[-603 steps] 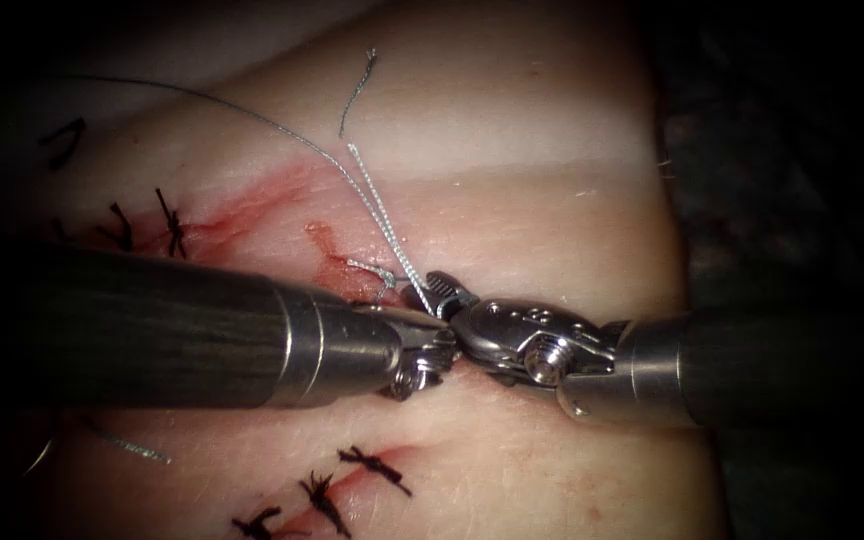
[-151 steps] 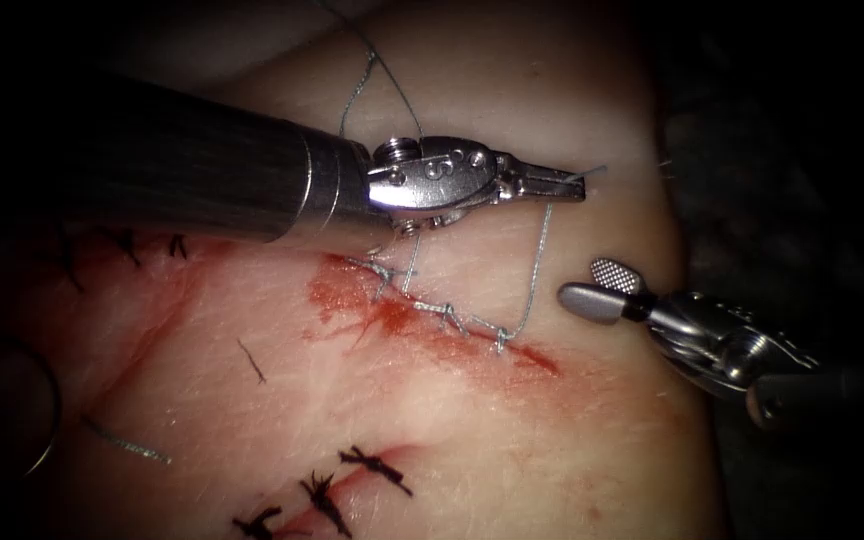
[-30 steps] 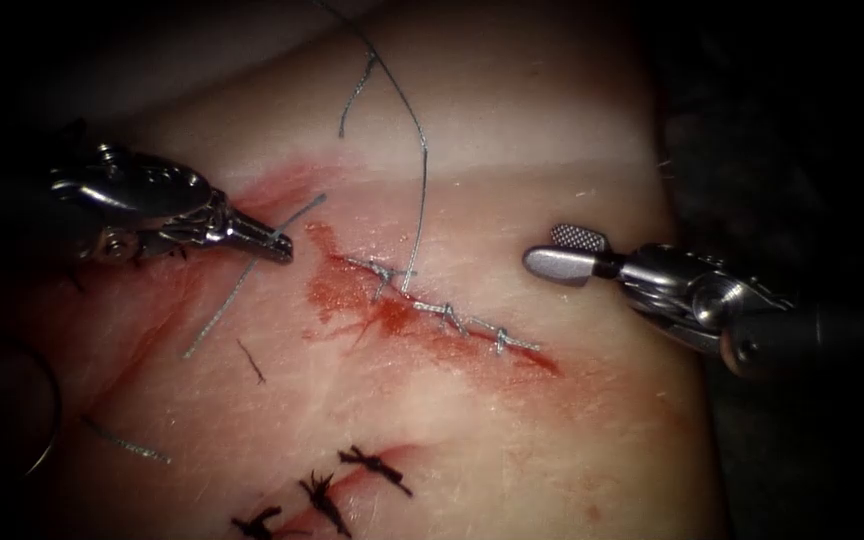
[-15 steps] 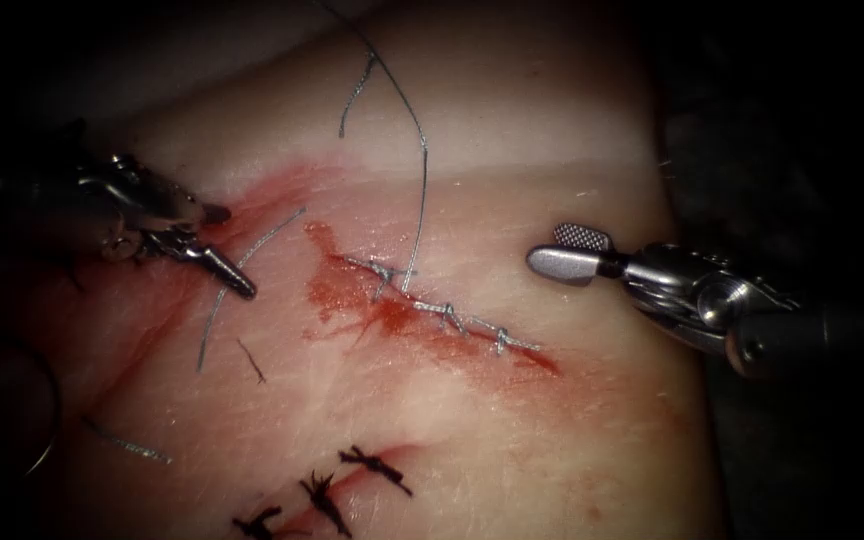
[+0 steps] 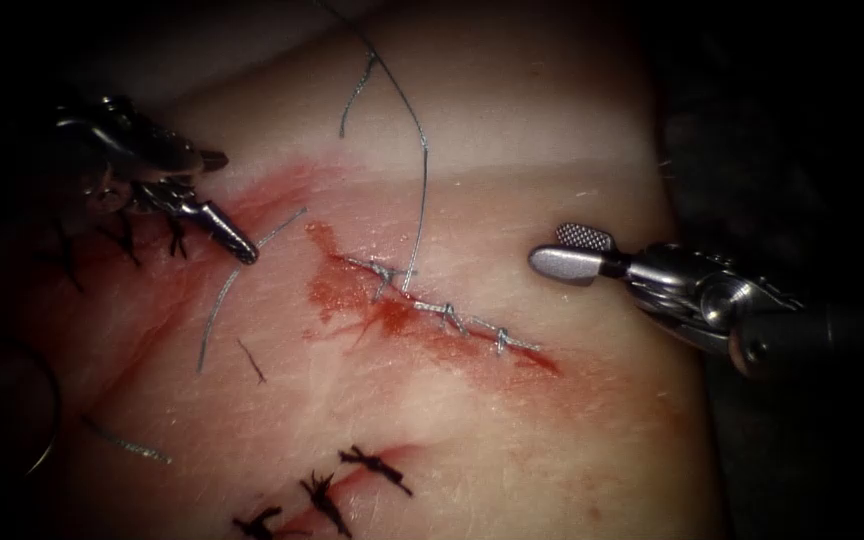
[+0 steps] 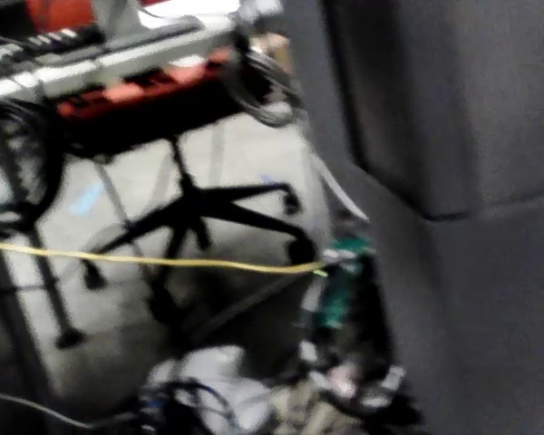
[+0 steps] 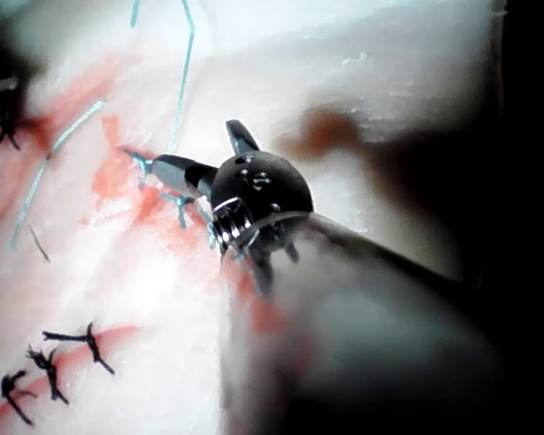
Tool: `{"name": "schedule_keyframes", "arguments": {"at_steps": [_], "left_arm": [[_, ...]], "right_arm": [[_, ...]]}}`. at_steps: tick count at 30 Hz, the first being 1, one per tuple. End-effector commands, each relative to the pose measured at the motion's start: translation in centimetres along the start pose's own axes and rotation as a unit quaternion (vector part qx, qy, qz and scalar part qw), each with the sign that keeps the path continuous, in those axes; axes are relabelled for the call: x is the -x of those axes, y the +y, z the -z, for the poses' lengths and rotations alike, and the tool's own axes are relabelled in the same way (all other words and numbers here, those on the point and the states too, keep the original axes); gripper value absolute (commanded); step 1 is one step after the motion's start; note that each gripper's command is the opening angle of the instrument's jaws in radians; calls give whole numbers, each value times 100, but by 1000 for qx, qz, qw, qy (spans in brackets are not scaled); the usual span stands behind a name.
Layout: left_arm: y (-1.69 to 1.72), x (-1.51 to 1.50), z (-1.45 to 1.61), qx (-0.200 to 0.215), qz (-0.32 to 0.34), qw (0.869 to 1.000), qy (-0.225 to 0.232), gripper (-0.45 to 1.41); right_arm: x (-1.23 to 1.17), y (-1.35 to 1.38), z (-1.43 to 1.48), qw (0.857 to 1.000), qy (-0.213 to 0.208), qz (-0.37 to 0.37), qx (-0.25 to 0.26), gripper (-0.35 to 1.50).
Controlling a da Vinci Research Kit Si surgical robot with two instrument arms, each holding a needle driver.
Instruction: Wound Closure
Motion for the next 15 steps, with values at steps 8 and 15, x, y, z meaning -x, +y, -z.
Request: {"name": "schedule_keyframes", "arguments": {"at_steps": [8, 15], "left_arm": [[28, -39, 27, 73, -94, 974, 191, 84], [42, -53, -9, 118, -154, 955, 222, 98]], "right_arm": [[-4, 1, -5, 1000, 1, 9, 0, 143], [-9, 0, -2, 1000, 7, 14, -7, 145]]}}
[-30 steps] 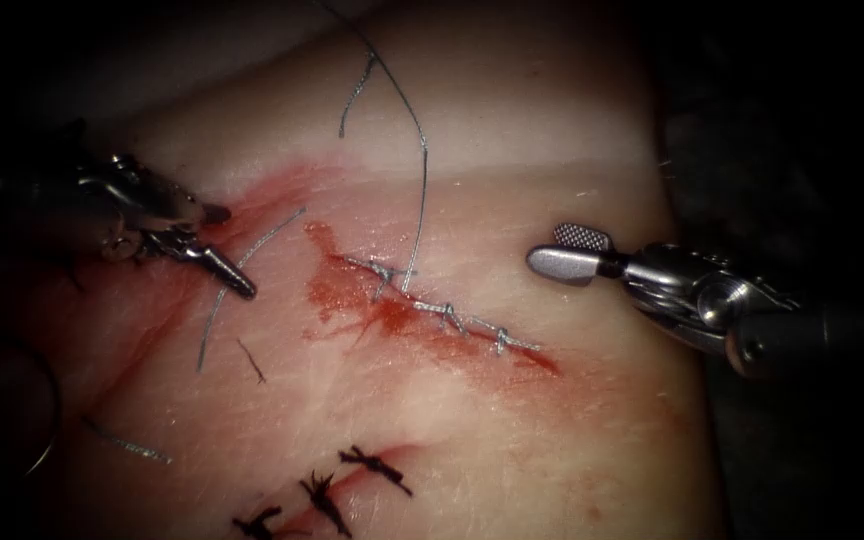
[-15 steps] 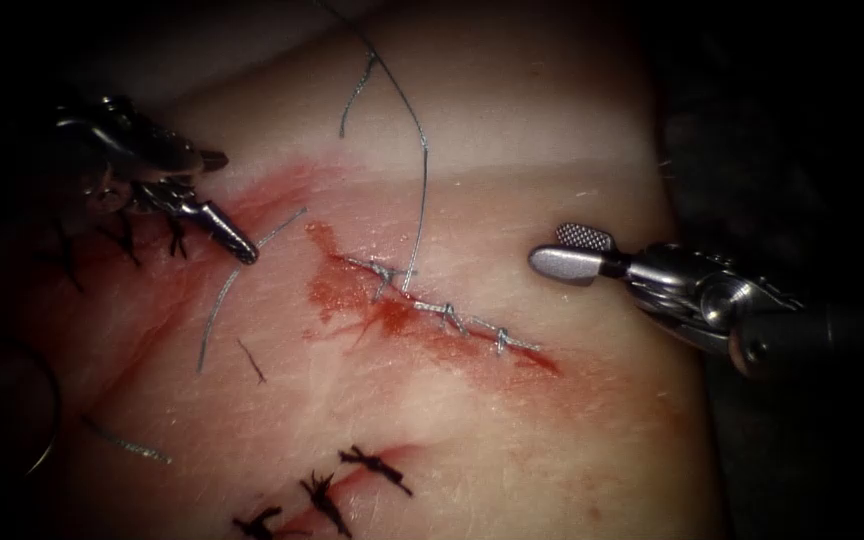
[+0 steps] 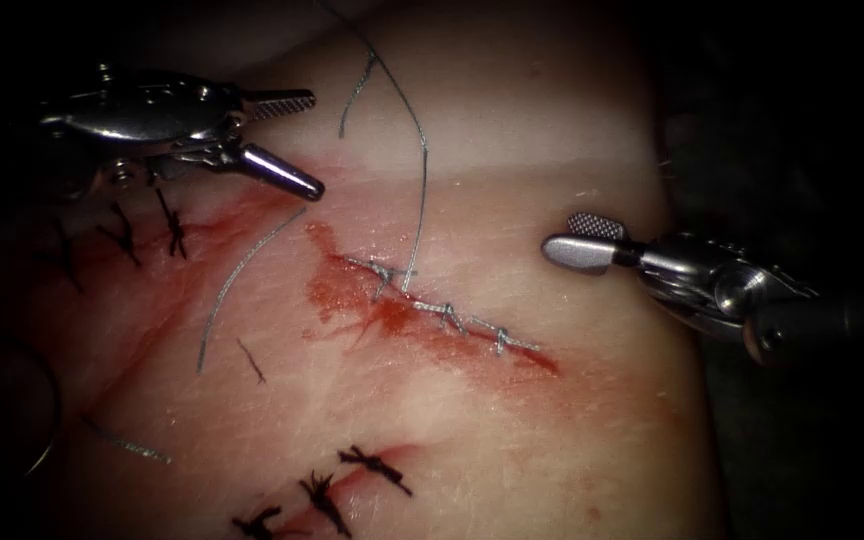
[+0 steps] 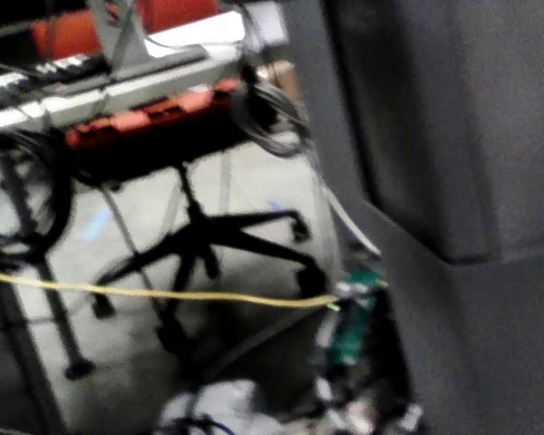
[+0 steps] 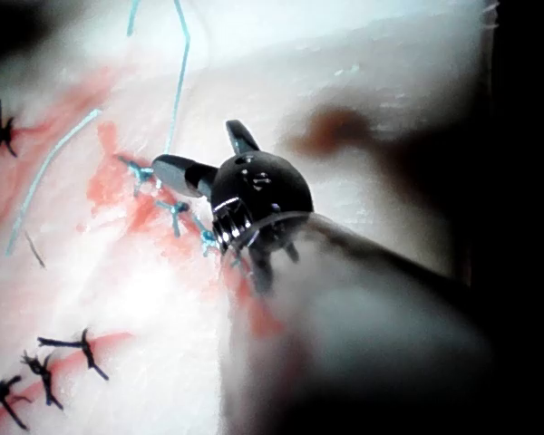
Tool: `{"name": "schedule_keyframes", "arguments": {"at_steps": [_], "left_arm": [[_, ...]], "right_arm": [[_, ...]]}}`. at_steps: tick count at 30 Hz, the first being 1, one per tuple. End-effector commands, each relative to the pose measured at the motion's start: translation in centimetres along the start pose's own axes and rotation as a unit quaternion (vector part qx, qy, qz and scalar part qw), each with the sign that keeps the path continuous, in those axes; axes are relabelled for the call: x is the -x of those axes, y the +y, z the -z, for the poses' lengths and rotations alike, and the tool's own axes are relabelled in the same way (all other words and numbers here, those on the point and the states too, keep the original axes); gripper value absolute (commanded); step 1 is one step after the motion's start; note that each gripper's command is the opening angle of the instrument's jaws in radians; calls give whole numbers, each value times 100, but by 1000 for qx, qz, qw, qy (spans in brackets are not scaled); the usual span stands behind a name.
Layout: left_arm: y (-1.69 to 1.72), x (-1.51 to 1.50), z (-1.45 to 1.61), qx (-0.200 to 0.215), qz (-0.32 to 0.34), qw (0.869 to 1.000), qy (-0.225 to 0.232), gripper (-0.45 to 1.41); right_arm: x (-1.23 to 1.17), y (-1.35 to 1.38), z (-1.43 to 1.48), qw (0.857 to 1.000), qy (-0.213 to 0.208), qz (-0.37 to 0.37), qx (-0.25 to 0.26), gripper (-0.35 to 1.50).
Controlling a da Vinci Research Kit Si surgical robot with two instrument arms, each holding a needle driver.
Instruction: Wound Closure
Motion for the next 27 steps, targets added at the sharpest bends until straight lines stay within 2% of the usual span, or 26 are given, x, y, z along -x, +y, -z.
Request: {"name": "schedule_keyframes", "arguments": {"at_steps": [1, 7, 27], "left_arm": [[-2, 8, -11, 5, -3, 1000, -1, 99], [-1, 16, -23, 9, -8, 1000, -3, 96], [-8, 15, -25, 11, 17, 1000, -3, 93]], "right_arm": [[2, -4, -7, 1000, 3, -1, -5, 145], [-4, -8, -5, 1000, 11, -3, -12, 145], [0, -6, -3, 1000, 12, -1, -16, 147]]}}
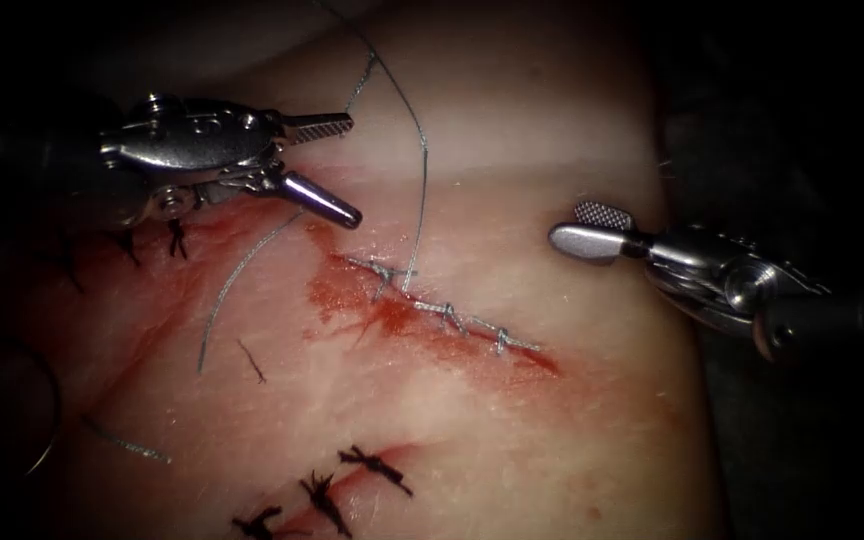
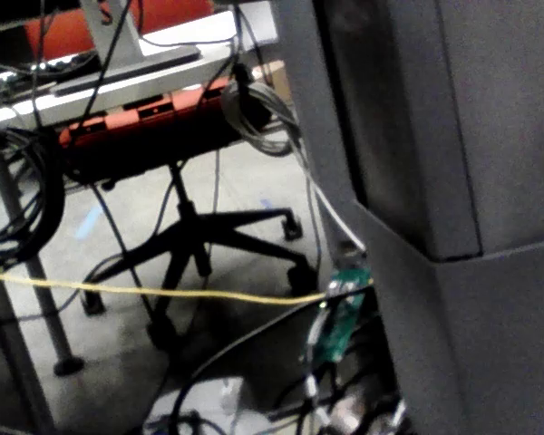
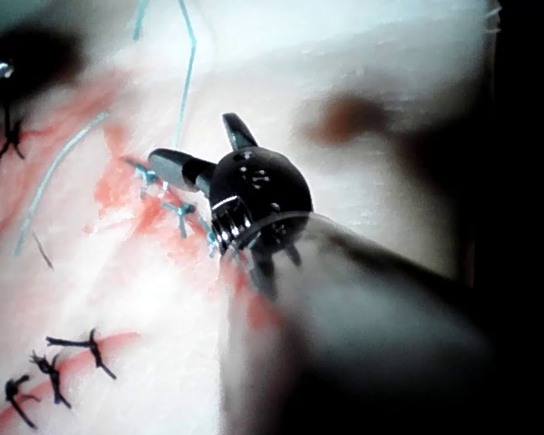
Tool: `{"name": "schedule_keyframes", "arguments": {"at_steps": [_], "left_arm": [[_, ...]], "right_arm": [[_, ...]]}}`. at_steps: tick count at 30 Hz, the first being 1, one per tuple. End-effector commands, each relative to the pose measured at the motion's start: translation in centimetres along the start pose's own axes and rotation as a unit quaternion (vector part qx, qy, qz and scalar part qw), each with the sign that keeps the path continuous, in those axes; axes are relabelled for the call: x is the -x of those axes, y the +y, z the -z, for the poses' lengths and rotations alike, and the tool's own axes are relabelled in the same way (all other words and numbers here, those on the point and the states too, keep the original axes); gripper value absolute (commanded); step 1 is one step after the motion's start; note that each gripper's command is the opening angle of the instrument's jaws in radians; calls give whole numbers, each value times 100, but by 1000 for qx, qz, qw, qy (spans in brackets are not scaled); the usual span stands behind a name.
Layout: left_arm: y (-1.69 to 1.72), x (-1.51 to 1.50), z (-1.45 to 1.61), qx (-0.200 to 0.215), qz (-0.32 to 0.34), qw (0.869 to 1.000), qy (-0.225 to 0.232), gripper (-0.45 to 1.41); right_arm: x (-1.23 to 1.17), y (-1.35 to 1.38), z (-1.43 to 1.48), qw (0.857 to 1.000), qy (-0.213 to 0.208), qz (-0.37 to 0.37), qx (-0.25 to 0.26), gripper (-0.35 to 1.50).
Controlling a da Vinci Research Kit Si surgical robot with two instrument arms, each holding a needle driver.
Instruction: Wound Closure
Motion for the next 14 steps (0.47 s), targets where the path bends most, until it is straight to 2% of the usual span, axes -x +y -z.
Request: {"name": "schedule_keyframes", "arguments": {"at_steps": [1, 14], "left_arm": [[-2, 2, -7, 0, -1, 1000, -1, 93], [-2, 1, -6, 1, 21, 1000, 0, 93]], "right_arm": [[5, -3, -8, 1000, 0, 1, -1, 147], [10, -7, -10, 1000, 0, 2, -2, 147]]}}
